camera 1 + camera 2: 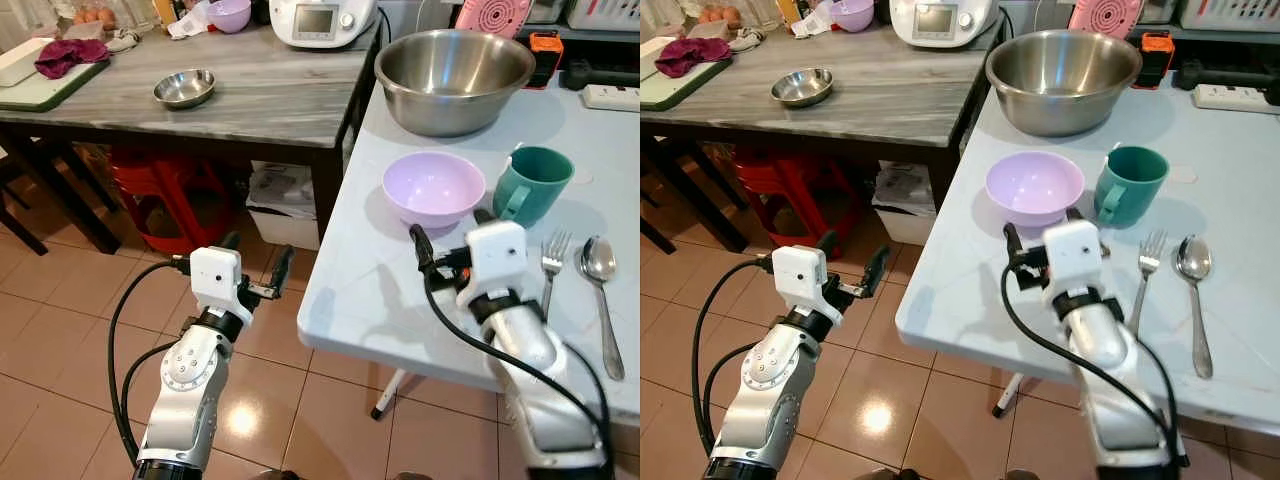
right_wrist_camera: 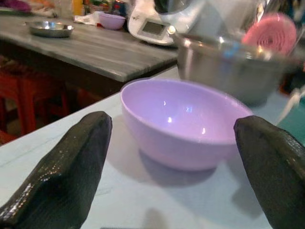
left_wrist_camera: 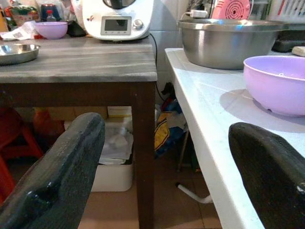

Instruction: Setting the table

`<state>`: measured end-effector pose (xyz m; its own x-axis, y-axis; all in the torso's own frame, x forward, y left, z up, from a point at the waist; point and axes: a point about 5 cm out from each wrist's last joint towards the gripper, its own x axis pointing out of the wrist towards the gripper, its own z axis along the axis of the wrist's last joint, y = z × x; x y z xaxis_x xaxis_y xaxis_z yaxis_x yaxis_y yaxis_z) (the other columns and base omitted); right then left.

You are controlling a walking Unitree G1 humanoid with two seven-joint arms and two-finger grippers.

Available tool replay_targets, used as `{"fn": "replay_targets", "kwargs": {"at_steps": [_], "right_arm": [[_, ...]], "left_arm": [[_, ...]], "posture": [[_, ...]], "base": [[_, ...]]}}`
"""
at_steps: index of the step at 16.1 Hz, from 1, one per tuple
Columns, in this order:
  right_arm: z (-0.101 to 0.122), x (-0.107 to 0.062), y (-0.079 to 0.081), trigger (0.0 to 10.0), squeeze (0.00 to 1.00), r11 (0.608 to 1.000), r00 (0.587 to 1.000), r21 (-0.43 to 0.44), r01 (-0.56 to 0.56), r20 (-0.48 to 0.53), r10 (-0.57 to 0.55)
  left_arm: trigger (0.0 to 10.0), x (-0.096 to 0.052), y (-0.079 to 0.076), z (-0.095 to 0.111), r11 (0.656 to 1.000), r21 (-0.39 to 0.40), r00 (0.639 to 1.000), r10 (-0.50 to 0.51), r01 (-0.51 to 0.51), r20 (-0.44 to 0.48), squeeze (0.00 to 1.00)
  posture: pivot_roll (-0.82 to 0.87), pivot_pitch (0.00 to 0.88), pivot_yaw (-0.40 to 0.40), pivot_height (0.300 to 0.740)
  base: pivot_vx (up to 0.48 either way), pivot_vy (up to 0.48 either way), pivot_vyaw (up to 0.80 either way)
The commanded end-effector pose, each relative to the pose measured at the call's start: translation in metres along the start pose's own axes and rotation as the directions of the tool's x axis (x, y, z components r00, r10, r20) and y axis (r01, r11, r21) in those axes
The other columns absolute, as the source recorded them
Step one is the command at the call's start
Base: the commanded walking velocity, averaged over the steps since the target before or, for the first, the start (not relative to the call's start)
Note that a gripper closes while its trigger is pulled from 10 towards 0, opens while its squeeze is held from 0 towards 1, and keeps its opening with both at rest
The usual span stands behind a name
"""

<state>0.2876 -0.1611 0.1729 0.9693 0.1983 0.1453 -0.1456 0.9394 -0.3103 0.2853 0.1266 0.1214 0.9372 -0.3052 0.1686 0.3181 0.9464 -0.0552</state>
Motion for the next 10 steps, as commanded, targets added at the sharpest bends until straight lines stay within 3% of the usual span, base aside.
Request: {"fn": "replay_targets", "kwargs": {"at_steps": [1, 2, 4, 7, 10], "right_arm": [[0.004, 0.006, 0.002, 10.0, 0.00, 0.997, 0.999, -0.064, -0.043, 0.005, 0.043], [0.004, 0.007, 0.001, 10.0, 0.00, 0.995, 0.999, -0.082, -0.052, -0.008, 0.051], [0.005, 0.016, -0.004, 10.0, 0.00, 0.989, 0.996, -0.124, -0.086, -0.039, 0.081], [0.001, 0.027, -0.010, 10.0, 0.00, 0.974, 0.986, -0.177, -0.142, -0.108, 0.125], [0.001, 0.036, -0.017, 10.0, 0.00, 0.968, 0.982, -0.196, -0.156, -0.139, 0.130]], "left_arm": [[10.0, -0.002, 0.001, -0.003, 1.000, -0.012, 1.000, -0.011, 0.010, -0.014, 0.00], [10.0, -0.002, -0.001, -0.003, 1.000, -0.019, 1.000, -0.023, 0.023, -0.014, 0.00], [10.0, -0.001, -0.012, 0.001, 0.985, -0.011, 0.985, -0.172, 0.172, -0.002, 0.00], [10.0, -0.003, -0.014, 0.001, 0.972, 0.017, 0.972, -0.236, 0.236, -0.015, 0.00], [10.0, -0.003, -0.016, 0.000, 0.971, -0.005, 0.971, -0.239, 0.239, -0.014, 0.00]], "posture": [[-0.18, 0.164, 0.098, 0.740], [-0.18, 0.166, 0.097, 0.740], [-0.18, 0.169, 0.089, 0.740], [-0.18, 0.173, 0.089, 0.740], [-0.18, 0.174, 0.089, 0.740]], "base": [[0.000, 0.000, 0.00], [0.000, 0.000, 0.00], [0.000, 0.000, 0.00], [0.000, 0.000, 0.00], [0.000, 0.000, 0.00]]}}
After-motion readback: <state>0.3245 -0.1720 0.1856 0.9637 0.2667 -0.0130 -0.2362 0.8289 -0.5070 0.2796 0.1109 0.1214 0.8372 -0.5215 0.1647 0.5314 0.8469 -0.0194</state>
